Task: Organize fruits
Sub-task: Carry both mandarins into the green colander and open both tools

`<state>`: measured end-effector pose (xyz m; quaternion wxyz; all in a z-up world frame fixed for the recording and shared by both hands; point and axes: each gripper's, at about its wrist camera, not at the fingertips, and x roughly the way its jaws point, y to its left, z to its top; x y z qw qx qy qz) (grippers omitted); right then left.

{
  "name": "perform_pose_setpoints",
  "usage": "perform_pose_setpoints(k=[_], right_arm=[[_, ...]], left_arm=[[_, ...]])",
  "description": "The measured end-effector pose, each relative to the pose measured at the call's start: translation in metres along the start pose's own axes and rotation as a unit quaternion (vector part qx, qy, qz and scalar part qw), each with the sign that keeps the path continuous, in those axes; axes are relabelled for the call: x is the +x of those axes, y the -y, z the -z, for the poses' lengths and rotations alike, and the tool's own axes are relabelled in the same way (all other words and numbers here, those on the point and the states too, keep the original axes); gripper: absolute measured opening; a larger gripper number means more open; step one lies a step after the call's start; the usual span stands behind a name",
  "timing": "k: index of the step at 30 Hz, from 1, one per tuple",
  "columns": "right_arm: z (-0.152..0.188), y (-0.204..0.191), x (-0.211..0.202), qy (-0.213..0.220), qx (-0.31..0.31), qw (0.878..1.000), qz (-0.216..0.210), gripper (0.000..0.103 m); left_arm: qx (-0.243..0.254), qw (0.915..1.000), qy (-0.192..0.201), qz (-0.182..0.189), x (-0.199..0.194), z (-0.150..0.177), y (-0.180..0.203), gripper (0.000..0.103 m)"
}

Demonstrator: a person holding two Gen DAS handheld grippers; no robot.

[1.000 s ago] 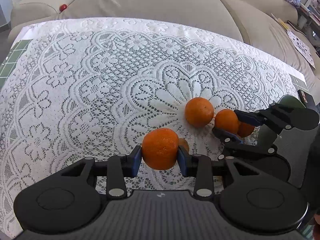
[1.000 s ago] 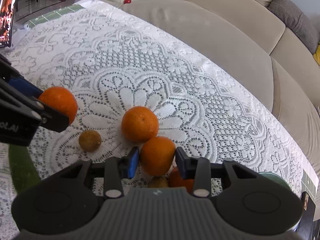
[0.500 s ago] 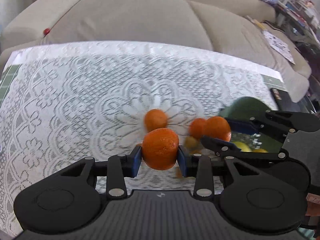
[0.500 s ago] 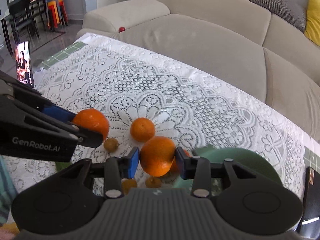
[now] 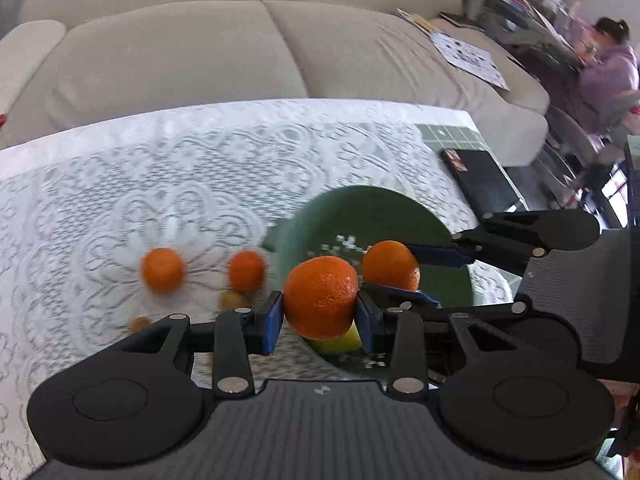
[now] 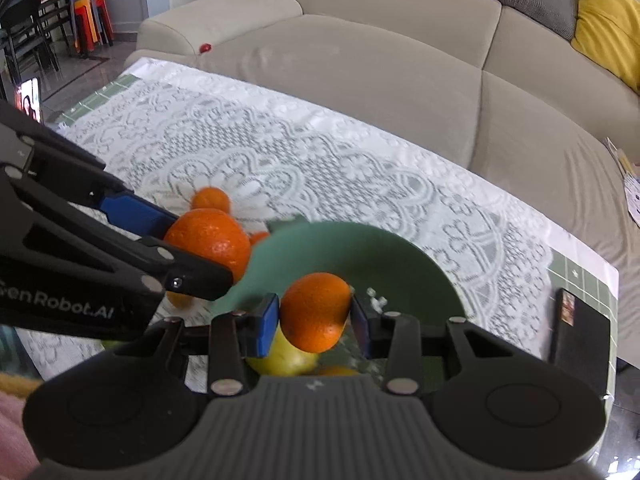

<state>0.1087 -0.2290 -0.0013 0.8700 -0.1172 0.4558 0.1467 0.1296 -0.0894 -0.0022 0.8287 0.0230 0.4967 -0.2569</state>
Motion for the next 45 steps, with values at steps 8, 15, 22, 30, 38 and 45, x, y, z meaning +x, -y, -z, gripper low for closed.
perform_pose_setpoints(k=[8,15,22,30,38,45], right_arm=[[0.012,0.022,0.015,-0.028,0.0,1.0,-0.01,0.037],[0.015,0.031,0.039,-0.045,0.0,0.999,-0.018,0.037],[0.019,0.038,0.064,-0.065,-0.008,0.998,-0.019,0.037],[0.019,0.043,0.084,-0.08,-0.007,0.996,-0.023,0.036],[0.016,0.039,0.09,-0.076,-0.008,0.997,-0.027,0.031],[0.019,0.038,0.086,-0.076,-0.014,0.997,-0.021,0.037]], left_arm=[[0.025,0.9991,-0.034,0.003,0.027,-0.008,0.023,0.042],[0.034,0.9975,-0.059,-0.015,0.049,-0.016,0.022,0.042],[0.035,0.9957,-0.083,-0.019,0.072,-0.02,0.019,0.042],[0.043,0.9955,-0.081,-0.024,0.085,-0.027,0.015,0.042],[0.026,0.9965,-0.077,-0.018,0.098,-0.032,0.008,0.042],[0.024,0.9969,-0.071,-0.024,0.102,-0.031,0.008,0.044]])
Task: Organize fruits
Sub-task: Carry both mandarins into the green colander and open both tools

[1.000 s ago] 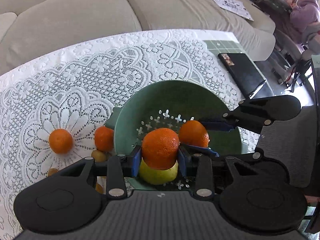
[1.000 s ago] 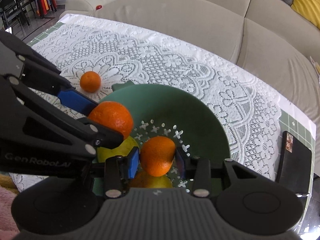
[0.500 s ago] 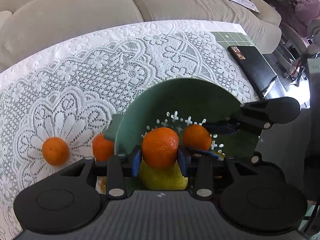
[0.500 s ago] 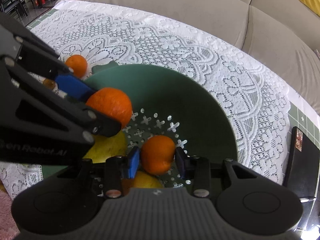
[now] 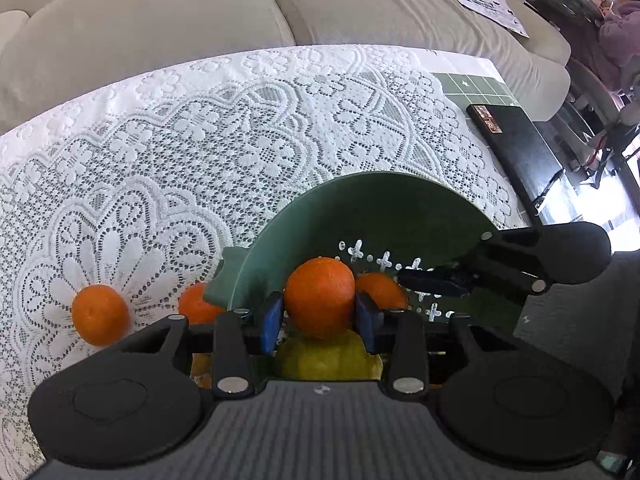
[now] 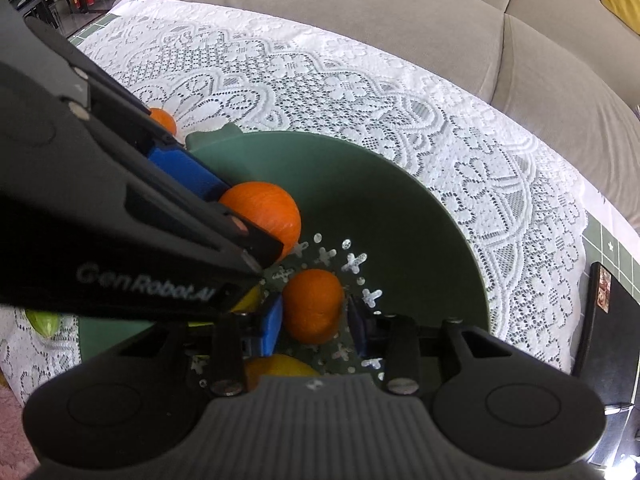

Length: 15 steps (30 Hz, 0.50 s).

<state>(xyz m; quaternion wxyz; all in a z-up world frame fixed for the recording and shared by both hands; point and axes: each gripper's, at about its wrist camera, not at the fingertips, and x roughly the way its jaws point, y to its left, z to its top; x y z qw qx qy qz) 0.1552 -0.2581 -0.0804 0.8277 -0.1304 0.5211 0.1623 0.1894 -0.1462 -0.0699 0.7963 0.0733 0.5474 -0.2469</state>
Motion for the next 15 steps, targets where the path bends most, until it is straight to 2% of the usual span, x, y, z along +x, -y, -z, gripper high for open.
perform_pose_setpoints(k=[11,15], right_arm=[[-0.005,-0.006,-0.021,0.013,0.012,1.0,0.005,0.054],[-0.004,-0.013,-0.037,0.027,0.022,0.999,0.016,0.068]], left_arm=[[0.01,0.9995,0.027,-0.009,-0.03,0.007,0.003,0.047],[0.013,0.9985,0.048,-0.022,-0.052,0.013,0.001,0.047]])
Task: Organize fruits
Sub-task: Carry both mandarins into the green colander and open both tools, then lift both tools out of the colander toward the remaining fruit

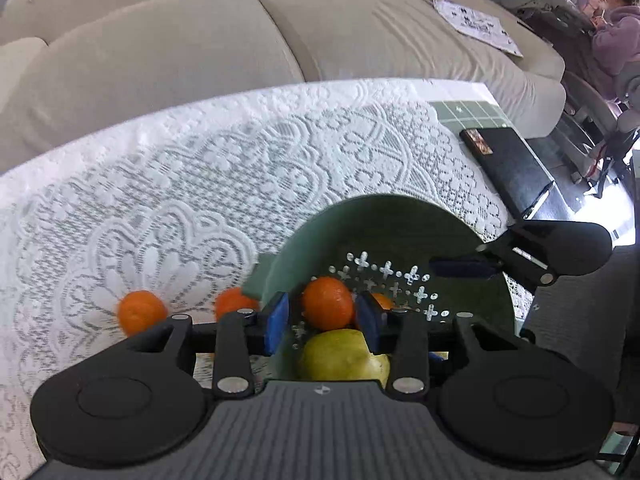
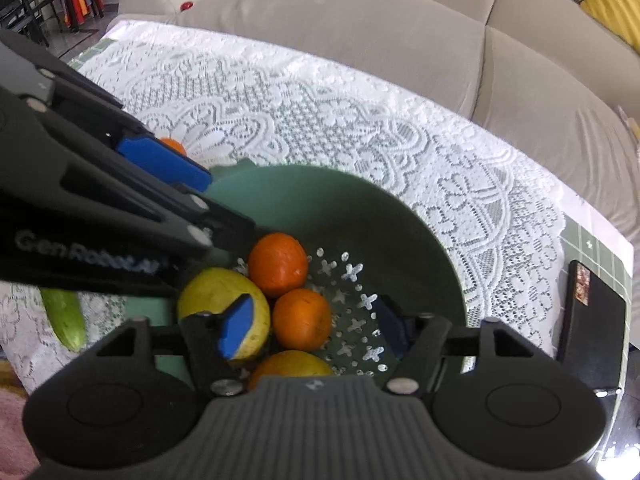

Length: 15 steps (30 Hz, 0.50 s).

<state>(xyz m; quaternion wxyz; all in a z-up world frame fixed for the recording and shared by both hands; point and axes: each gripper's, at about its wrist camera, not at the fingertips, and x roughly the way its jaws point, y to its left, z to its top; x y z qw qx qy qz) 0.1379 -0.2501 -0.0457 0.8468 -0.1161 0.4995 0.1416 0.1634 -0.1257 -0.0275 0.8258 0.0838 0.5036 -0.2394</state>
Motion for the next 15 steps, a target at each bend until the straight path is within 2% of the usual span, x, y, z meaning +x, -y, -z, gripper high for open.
perform_pose_setpoints(k=[5,10,15], right_arm=[[0.0,-0.012,-0.019,0.02,0.026,0.999,0.011,0.077],[0.003,-0.028,-0.037,0.039,0.063,0.997,0.004,0.078],[0.002,-0.05,-0.051,0.055,0.073,0.996,-0.001,0.079]], left_arm=[[0.001,0.9993,0.028,-0.025,-0.026,0.008,-0.009,0.047],[-0.004,0.9983,0.044,-0.039,-0.046,0.021,-0.019,0.047],[-0.007,0.9976,0.048,-0.049,-0.059,0.038,-0.031,0.047]])
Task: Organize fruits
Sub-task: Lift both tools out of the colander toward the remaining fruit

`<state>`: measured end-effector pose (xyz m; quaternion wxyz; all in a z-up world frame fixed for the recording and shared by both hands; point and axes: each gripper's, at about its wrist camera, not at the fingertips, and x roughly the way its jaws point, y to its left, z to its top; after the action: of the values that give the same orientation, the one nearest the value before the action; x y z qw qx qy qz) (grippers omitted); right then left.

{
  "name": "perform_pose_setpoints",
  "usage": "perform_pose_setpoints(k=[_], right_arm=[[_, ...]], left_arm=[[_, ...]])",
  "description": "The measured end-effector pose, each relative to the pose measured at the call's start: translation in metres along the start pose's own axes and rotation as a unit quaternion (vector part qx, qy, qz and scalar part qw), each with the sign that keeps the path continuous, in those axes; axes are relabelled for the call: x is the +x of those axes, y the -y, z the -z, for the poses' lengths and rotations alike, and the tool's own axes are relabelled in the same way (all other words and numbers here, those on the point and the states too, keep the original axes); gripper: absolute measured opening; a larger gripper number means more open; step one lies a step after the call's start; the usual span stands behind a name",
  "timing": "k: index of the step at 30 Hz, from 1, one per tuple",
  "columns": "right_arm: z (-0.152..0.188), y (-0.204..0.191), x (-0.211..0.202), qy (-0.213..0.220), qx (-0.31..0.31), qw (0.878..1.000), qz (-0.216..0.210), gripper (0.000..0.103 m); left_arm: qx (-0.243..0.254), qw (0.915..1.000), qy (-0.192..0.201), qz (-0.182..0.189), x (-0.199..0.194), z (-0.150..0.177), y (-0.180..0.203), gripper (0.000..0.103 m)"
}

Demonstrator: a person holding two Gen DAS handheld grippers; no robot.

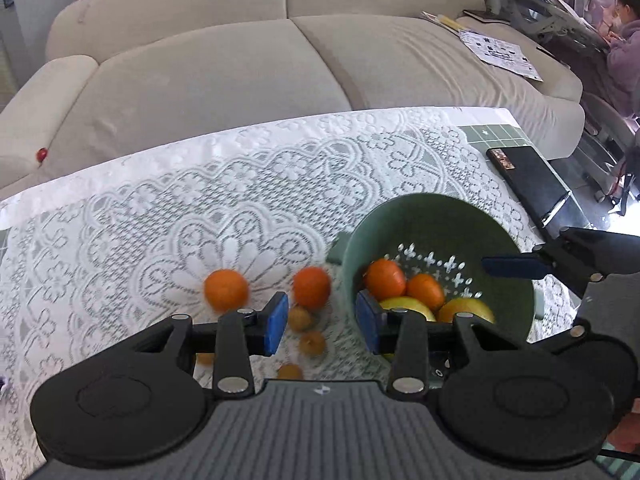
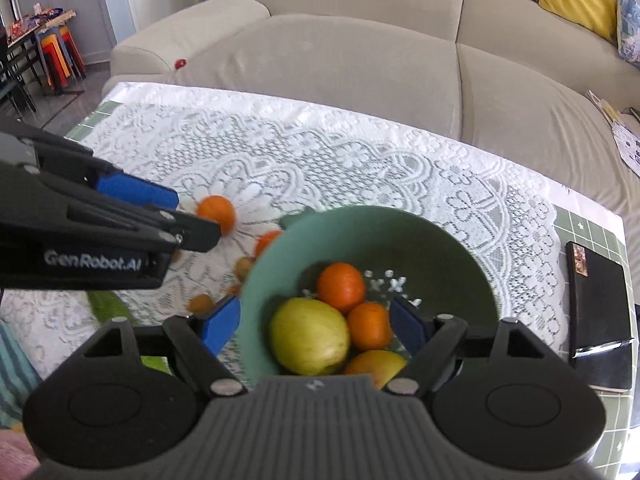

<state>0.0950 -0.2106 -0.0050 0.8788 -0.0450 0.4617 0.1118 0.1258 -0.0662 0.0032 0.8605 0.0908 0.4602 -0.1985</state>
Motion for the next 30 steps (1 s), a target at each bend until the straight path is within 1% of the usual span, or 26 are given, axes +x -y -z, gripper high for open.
perform_pose_setpoints(k=[6,9,11,12,15,18,20,23,26,30], right_arm=[[0.005,-0.026,-0.001,0.002,-0.006,1.0,-0.008,0.078],[0.007,-0.043,-0.003,0.003,-0.02,1.0,-0.002,0.074],[0.007,-0.051,-0.003,0.007,-0.026,1.0,0.003,0.073],[0.007,-0.054,-0.003,0.009,-0.028,1.0,0.004,0.073],[0.004,-0.063,0.0,0.018,-0.035,0.999,-0.002,0.068],[0.001,-0.074,0.003,0.027,-0.049,0.998,-0.012,0.068],[-0.001,-0.08,0.006,0.03,-0.062,0.997,-0.016,0.068],[-0.004,-0.087,0.011,0.027,-0.074,0.997,-0.026,0.068],[-0.007,-0.091,0.018,0.024,-0.091,0.995,-0.037,0.067],[-0.013,-0.094,0.028,0.018,-0.118,0.992,-0.034,0.062]], left_arm=[[-0.008,0.9998,-0.002,-0.02,-0.011,0.018,-0.021,0.047],[-0.009,0.9995,-0.003,-0.031,-0.013,0.027,-0.032,0.047],[-0.007,0.9992,-0.003,-0.039,-0.013,0.032,-0.038,0.047],[-0.008,0.999,-0.001,-0.044,-0.014,0.034,-0.042,0.046],[-0.007,0.9984,0.006,-0.055,-0.014,0.041,-0.051,0.046],[-0.003,0.9975,0.02,-0.067,-0.015,0.046,-0.058,0.046],[-0.007,0.9976,0.023,-0.064,-0.015,0.048,-0.064,0.046],[-0.019,0.9983,0.025,-0.049,-0.015,0.051,-0.074,0.046],[-0.014,0.9985,0.029,-0.044,-0.014,0.052,-0.079,0.046],[-0.014,0.9989,0.028,-0.036,-0.009,0.054,-0.087,0.046]])
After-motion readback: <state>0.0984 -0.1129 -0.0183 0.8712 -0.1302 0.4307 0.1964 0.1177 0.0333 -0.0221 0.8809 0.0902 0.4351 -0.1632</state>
